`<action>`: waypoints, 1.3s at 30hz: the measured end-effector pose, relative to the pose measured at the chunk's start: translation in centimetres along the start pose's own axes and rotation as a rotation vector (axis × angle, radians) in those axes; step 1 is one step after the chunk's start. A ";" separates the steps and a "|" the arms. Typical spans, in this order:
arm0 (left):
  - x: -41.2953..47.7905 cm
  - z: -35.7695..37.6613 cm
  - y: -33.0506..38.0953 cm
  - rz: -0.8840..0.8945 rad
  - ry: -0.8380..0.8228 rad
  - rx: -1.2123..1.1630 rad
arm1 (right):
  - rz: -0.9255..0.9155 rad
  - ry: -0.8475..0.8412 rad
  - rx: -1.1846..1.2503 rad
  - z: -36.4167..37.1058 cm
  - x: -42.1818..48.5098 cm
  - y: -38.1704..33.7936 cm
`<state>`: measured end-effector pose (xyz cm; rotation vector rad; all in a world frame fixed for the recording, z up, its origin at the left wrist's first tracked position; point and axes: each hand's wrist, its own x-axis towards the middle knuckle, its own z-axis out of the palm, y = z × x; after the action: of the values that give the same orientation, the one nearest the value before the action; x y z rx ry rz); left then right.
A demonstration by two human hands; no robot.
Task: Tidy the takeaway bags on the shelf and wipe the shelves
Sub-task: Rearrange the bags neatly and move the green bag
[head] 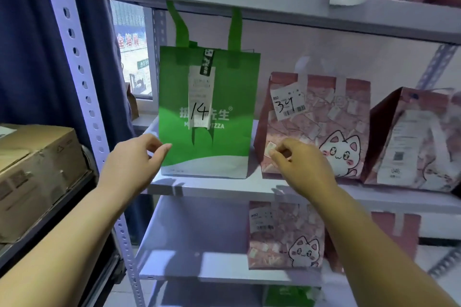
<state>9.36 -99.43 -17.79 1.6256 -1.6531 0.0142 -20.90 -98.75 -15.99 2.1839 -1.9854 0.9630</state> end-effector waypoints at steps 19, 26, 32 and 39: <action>-22.0 8.2 13.1 -0.107 -0.286 -0.006 | 0.059 -0.357 -0.059 -7.5 -19.3 16.3; -27.7 12.6 18.7 -0.111 -0.446 -0.074 | 0.203 -0.371 -0.096 -9.5 -25.3 23.5; -29.2 15.8 22.9 -0.073 -0.523 -0.100 | 0.318 -0.339 -0.091 -11.2 -27.4 28.0; -28.3 19.4 24.6 -0.013 -0.613 -0.114 | 0.424 -0.336 -0.067 -10.9 -27.3 31.3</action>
<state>-25.50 -81.65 -33.50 1.6462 -2.0435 -0.6296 -53.68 -75.61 -31.30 2.0391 -2.6635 0.5654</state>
